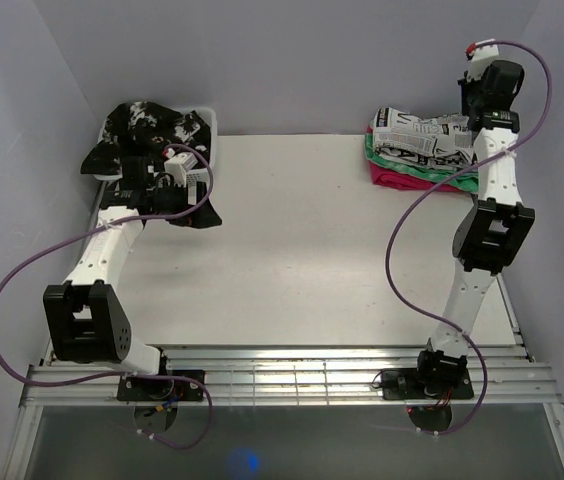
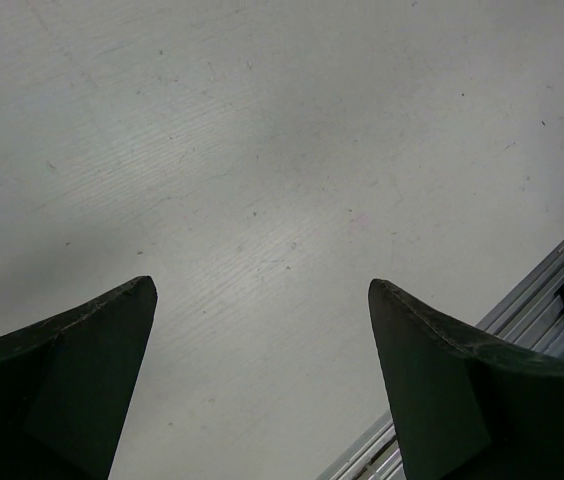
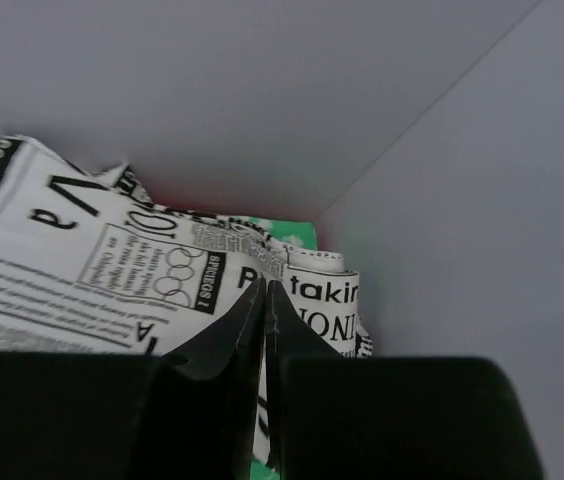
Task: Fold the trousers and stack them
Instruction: Neatly place the folded trousers to the corner
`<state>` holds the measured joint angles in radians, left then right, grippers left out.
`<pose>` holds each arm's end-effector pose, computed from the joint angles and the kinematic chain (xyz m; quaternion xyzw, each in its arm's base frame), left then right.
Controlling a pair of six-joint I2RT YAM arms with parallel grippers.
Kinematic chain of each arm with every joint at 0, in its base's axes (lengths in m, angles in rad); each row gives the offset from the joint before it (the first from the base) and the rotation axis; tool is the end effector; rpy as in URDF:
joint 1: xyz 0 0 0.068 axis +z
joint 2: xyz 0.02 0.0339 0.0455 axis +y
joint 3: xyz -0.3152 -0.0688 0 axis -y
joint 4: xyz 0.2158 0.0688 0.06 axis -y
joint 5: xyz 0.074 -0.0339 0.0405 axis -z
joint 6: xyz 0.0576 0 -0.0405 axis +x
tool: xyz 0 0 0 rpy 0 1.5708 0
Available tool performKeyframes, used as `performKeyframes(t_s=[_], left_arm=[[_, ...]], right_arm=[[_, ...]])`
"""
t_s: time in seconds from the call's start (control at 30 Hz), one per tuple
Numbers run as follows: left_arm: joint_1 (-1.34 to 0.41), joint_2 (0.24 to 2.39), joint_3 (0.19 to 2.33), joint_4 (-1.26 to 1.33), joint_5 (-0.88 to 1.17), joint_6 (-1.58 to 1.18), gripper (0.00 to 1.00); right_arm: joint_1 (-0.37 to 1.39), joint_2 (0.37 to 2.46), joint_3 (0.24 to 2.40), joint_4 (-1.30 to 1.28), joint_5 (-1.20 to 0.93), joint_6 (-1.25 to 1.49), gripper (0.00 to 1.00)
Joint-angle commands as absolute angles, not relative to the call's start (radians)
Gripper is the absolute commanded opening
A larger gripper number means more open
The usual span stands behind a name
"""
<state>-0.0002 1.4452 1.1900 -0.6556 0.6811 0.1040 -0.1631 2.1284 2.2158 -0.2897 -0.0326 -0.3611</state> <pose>0.2773 -0.0363 0.3360 0.1545 0.8849 -0.2997 0.3214 0.5187 -0.0835 0.4331 -0.0868 0.7700 -0.1516 0.6137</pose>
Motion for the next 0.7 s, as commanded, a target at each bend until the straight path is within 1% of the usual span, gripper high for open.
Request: performKeyframes(t_s=[0.0,0.1,0.13,0.2,0.3,0.4,0.67], left_arm=[[-0.002,1.479,1.256,-0.689,0.690,0.097,0.98],[-0.002,1.509,1.293,-0.709,0.657,0.097,0.98],[-0.002,1.516,1.299,-0.713,0.655,0.100,0.98],[-0.002,1.534,1.308,-0.719,0.657,0.101,0.98],[-0.002,1.551,1.318,-0.730,0.660,0.100,0.98],[-0.002,1.549,1.309,-0.742,0.652,0.101,0.98],[-0.002,1.557,1.298,-0.750,0.660,0.103,0.98]], right_arm=[[-0.170,2.304,2.345,-0.293,0.055,-0.414,0.08],[-0.173,2.327,2.252,-0.166,0.077,-0.446,0.08],[-0.173,2.321,2.177,-0.131,0.083,-0.455,0.08],[-0.178,2.322,2.135,-0.057,0.084,-0.462,0.08],[-0.184,2.374,2.140,-0.012,0.144,-0.483,0.08],[-0.193,2.401,2.103,0.150,0.210,-0.497,0.08],[-0.207,2.341,2.059,0.290,0.178,-0.502,0.08]])
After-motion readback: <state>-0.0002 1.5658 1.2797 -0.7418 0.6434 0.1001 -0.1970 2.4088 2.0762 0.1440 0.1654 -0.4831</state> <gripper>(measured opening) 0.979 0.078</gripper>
